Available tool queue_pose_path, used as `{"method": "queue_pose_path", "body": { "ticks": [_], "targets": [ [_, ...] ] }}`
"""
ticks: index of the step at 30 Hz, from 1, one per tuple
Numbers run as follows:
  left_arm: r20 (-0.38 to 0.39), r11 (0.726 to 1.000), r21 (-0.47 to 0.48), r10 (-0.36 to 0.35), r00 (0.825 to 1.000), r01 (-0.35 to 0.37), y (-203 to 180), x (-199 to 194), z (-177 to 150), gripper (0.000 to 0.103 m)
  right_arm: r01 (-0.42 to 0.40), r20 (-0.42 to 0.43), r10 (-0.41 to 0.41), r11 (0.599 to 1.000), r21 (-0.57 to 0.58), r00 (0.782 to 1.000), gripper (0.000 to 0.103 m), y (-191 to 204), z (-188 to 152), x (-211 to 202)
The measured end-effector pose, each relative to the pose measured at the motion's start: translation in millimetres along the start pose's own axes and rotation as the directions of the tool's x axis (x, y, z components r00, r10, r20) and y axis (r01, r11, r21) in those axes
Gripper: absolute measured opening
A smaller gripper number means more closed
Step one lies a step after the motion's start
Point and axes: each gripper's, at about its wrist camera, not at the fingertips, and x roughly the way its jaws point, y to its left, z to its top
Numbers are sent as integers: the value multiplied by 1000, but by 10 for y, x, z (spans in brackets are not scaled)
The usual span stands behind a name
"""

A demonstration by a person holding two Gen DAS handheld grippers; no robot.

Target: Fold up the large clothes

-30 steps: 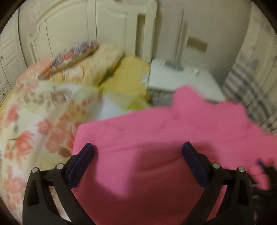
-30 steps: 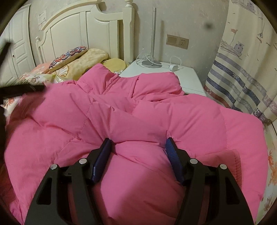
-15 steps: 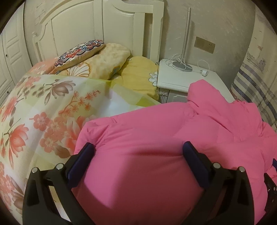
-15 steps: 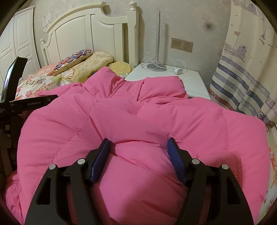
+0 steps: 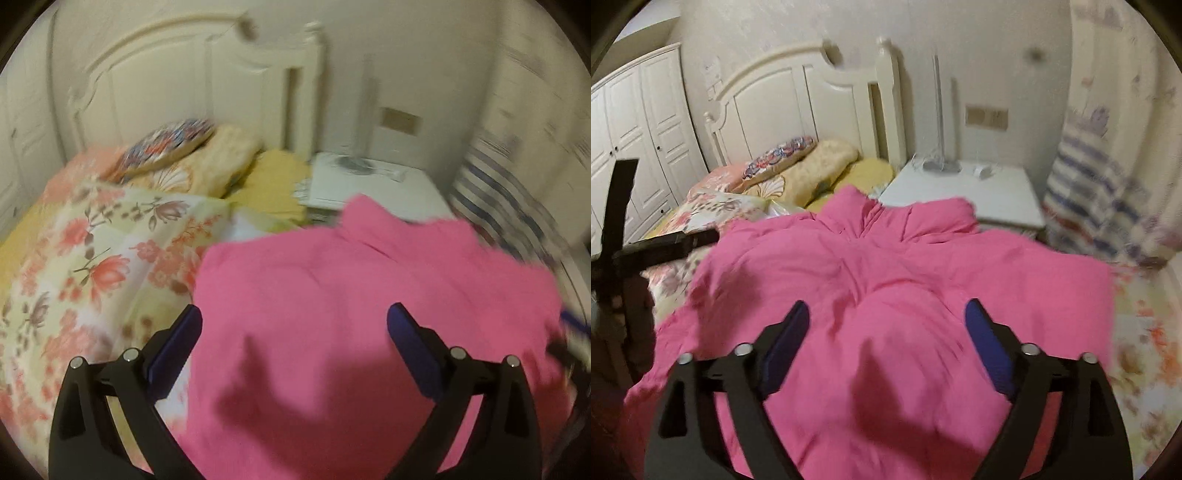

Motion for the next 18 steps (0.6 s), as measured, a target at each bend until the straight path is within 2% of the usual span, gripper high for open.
{"method": "queue_pose_path", "body": {
  "ticks": [2,4,6,7,10,12,14,15,18],
  "targets": [
    [8,996,88,-18,1000,17,-209,-167,-279,101,40,-2,-40,998,-38,999,87,12,-196,-153],
    [-19,986,167,-3,1000,6,-462,-121,-544,101,110,-71,-115,992,-69,991,87,2,-380,-21],
    [-69,969,242,70,995,-51,-669,119,-728,101,145,-180,-158,986,-80,971,88,-52,-568,280],
    [-77,956,280,113,991,-87,-738,249,-809,101,147,-189,-160,986,-84,969,90,-64,-654,386],
    [-110,968,241,96,989,-67,-654,292,-813,101,171,-206,-187,981,-94,961,90,2,-618,388],
    [-130,983,173,78,988,-55,-500,183,-770,101,148,-217,-160,986,-73,963,89,42,-556,232],
    [-95,990,131,67,993,-54,-336,-98,-803,100,110,-177,-116,993,-41,977,90,39,-535,-44],
    [-82,993,111,41,996,-32,-247,-285,-867,100,83,-141,-87,996,-34,986,90,41,-560,-258],
    [-71,994,108,-10,997,17,-86,-772,-1173,101,51,-114,-57,997,-51,992,90,21,-749,-694]
  ]
}}
